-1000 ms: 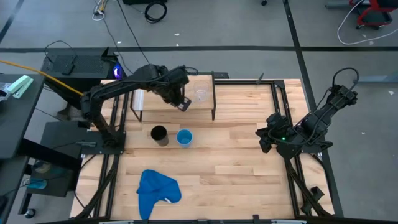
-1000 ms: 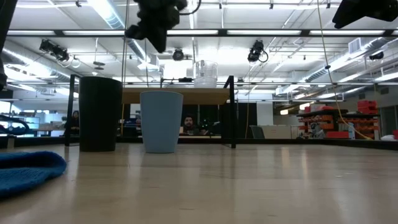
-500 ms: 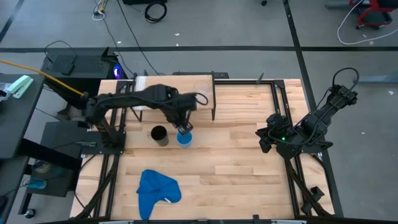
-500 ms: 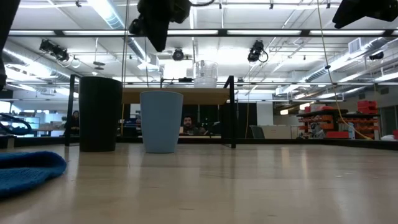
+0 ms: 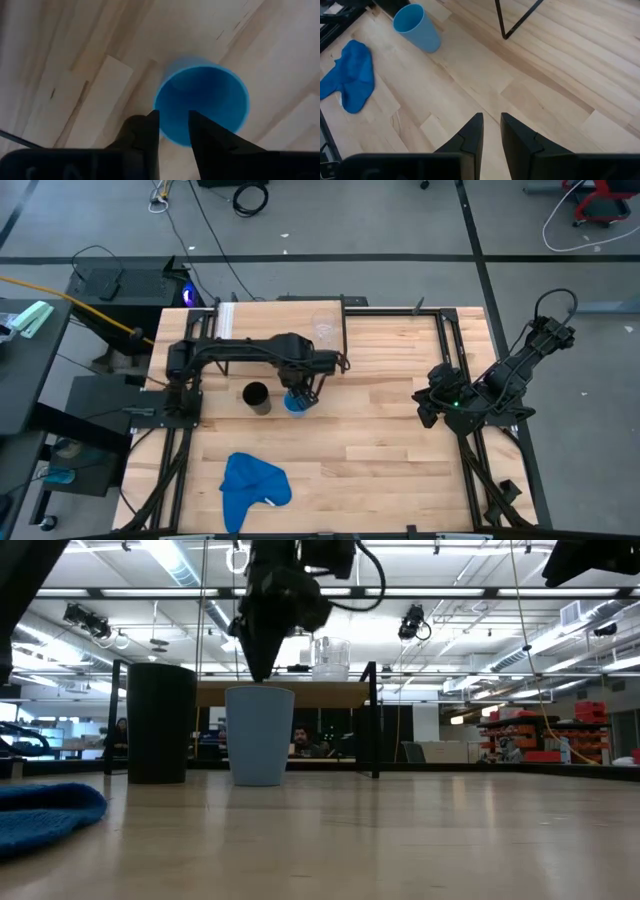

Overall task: Stack small to large cups/mugs on shelf
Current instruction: Put the blue cup on the shelf

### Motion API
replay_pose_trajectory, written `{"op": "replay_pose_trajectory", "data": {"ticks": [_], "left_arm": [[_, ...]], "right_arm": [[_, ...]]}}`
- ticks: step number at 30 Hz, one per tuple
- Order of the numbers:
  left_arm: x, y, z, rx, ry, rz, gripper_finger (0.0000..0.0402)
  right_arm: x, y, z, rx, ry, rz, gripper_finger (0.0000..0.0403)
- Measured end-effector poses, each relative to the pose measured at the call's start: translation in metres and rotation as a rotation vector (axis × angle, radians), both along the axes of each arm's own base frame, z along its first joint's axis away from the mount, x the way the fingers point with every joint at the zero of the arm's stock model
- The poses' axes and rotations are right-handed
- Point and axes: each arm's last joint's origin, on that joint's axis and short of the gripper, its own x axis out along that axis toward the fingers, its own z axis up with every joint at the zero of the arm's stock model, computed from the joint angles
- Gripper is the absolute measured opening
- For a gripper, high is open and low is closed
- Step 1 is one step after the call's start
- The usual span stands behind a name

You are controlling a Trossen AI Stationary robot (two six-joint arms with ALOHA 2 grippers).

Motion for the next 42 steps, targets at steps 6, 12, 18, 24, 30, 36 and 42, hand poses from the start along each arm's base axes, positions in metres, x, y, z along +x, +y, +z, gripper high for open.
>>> {"op": "replay_pose_trajectory", "data": {"ticks": [6,12,18,24,30,36,42], "left_arm": [[0.004,0.000,-0.013,-0.027,0.037,-0.004,0.0131],[0.001,0.001,-0.020,-0.029,0.060,0.001,0.0139],[0.001,0.001,-0.033,-0.030,0.063,0.008,0.0136],[-0.002,0.004,-0.042,-0.032,0.080,0.030,0.0123],[0.002,0.004,-0.031,-0.029,0.037,0.026,0.0110],[0.002,0.004,-0.031,-0.051,0.033,0.022,0.0100],[0.003,0.003,-0.031,-0.065,0.027,0.023,0.0093]], "right_arm": [[0.000,0.000,0.000,0.002,0.002,0.002,0.0073],[0.000,0.000,0.000,0.003,0.002,0.002,0.0073],[0.000,0.000,0.000,0.002,0.002,0.002,0.0073],[0.000,0.000,0.000,0.003,0.002,0.002,0.0073],[0.000,0.000,0.000,0.002,0.002,0.002,0.0073],[0.000,0.000,0.000,0.003,0.002,0.001,0.0073],[0.000,0.000,0.000,0.003,0.001,0.001,0.0073]]}}
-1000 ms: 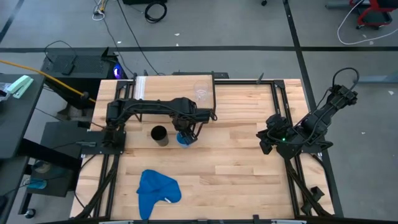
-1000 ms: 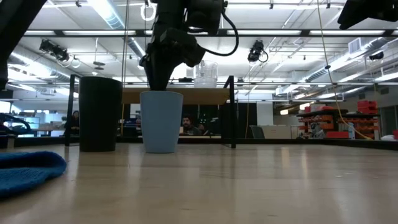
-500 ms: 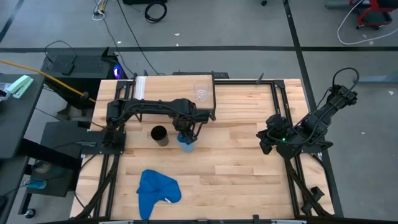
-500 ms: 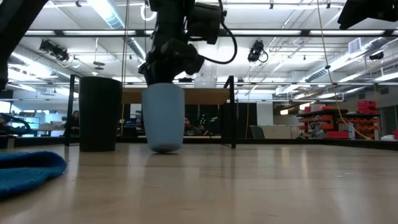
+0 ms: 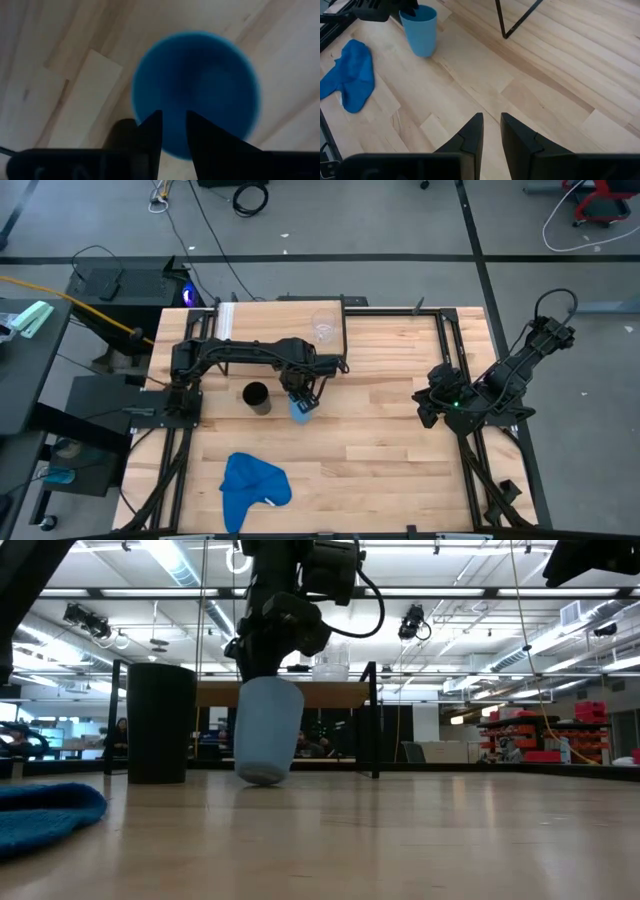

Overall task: Stack small to large cups/mugs on shelf
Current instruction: Put the blue cup on the shelf

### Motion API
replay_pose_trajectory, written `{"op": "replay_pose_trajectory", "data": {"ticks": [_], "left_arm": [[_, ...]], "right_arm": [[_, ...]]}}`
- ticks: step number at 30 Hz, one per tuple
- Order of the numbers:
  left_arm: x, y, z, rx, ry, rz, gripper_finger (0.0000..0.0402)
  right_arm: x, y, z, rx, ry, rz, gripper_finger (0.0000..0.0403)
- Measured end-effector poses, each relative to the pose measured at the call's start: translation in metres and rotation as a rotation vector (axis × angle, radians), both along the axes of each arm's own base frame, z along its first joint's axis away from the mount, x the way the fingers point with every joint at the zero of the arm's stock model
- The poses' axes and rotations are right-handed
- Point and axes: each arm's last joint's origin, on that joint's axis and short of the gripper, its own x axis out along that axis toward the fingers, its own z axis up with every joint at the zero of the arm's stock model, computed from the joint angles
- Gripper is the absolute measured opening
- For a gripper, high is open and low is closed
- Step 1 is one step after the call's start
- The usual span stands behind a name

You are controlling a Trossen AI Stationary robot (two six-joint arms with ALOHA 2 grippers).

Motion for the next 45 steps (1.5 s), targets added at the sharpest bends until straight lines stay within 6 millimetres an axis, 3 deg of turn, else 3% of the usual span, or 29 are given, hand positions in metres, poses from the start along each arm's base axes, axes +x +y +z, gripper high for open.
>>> {"op": "replay_pose_trajectory", "data": {"ticks": [22,38,45], "left_arm": [[0.007,-0.033,0.000,-0.042,-0.049,0.009,0.0073],[0.009,-0.034,0.000,-0.040,-0.076,0.018,0.0071],[0.005,-0.031,0.012,-0.041,-0.111,0.031,0.0064]], "right_arm": [[0.000,0.000,0.000,0.000,0.000,0.000,0.0073],[0.000,0.000,0.000,0.000,0.000,0.000,0.0073],[0.000,0.000,0.000,0.000,0.000,0.001,0.0073]]}}
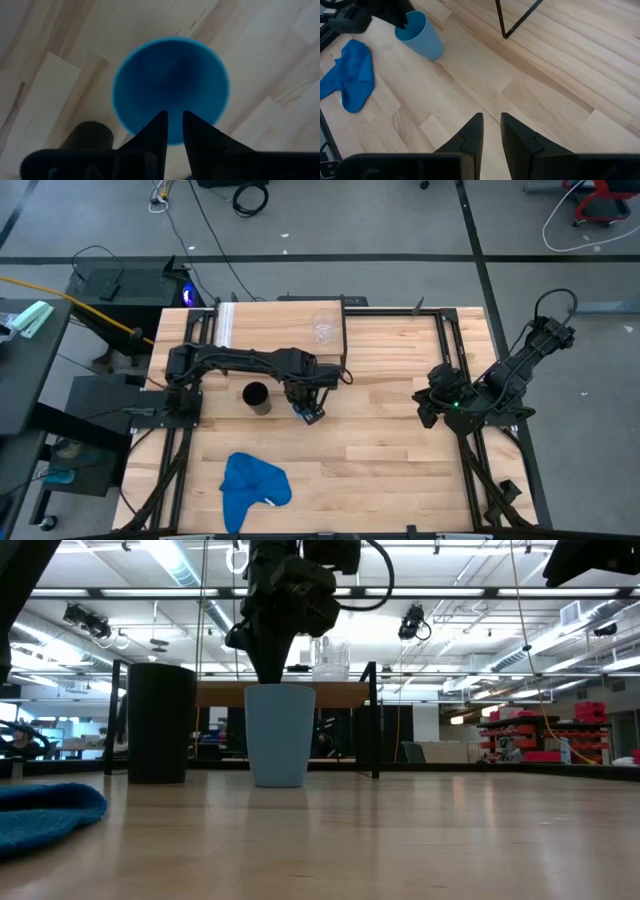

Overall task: Stack small to large cups/mugs on shelf
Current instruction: Put the blue cup on the shelf

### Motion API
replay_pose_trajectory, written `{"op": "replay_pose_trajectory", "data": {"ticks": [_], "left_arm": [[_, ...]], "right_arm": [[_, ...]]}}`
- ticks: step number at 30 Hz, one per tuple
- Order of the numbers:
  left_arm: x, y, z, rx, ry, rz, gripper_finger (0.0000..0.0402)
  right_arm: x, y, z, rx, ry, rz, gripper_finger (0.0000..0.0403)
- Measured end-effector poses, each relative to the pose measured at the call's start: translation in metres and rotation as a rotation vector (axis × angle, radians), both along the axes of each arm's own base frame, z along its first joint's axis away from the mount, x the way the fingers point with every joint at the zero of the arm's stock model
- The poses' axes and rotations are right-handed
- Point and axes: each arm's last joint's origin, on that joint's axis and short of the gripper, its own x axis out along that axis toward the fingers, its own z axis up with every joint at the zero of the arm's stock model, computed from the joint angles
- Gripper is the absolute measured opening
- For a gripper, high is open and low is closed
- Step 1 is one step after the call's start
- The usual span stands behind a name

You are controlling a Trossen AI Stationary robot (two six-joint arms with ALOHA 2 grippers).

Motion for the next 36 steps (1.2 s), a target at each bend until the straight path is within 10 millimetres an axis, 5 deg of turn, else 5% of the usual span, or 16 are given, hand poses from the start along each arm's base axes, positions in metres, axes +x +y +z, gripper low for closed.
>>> {"op": "replay_pose_trajectory", "data": {"ticks": [16,36], "left_arm": [[-0.008,0.032,0.013,0.040,-0.027,0.077,0.0090],[-0.003,0.030,0.001,0.063,-0.025,0.042,0.0131]], "right_arm": [[0.000,0.000,0.000,0.007,0.005,0.003,0.0073],[0.000,0.000,0.000,0.008,0.006,0.003,0.0073]]}}
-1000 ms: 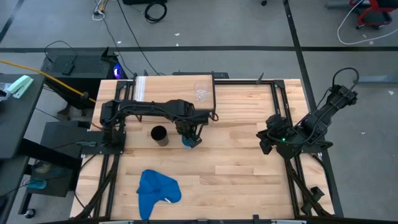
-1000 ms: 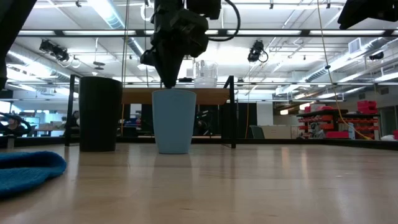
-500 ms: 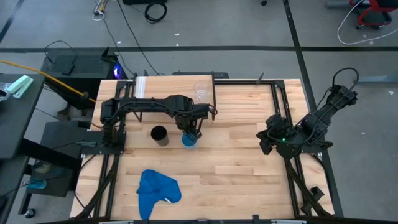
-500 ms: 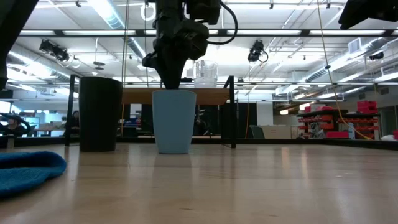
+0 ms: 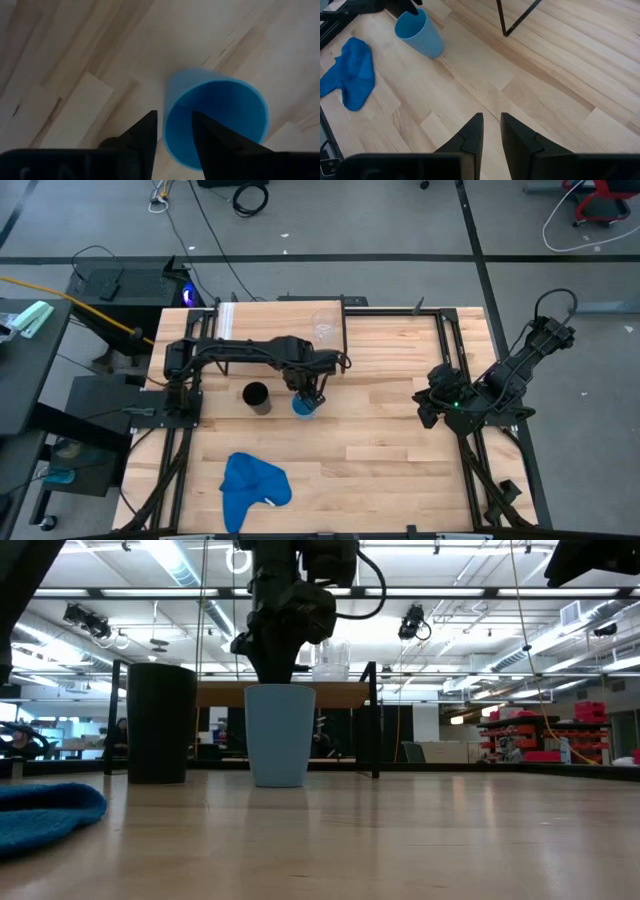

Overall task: Stack small to large cups/mugs on shelf
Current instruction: Put the blue cup on the shelf

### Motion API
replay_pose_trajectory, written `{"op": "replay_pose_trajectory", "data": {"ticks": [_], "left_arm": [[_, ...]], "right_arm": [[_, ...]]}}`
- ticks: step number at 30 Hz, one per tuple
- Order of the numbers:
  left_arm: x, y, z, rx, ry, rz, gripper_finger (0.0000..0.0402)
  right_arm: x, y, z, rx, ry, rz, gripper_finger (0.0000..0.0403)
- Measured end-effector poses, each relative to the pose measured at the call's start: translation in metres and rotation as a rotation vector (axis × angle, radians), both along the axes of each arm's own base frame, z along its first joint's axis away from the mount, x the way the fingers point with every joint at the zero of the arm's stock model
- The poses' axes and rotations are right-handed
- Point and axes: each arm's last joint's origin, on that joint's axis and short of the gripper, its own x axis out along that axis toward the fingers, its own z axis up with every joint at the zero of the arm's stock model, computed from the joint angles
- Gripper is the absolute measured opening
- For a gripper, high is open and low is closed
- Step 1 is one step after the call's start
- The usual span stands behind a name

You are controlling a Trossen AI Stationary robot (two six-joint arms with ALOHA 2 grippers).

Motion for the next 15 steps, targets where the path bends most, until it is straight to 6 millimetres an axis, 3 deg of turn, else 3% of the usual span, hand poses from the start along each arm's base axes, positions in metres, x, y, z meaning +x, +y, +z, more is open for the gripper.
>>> {"op": "replay_pose_trajectory", "data": {"ticks": [15], "left_arm": [[0.005,-0.002,-0.013,-0.002,0.031,-0.014,0.0122]], "right_arm": [[0.000,0.000,0.000,0.002,-0.002,0.000,0.0073]]}}
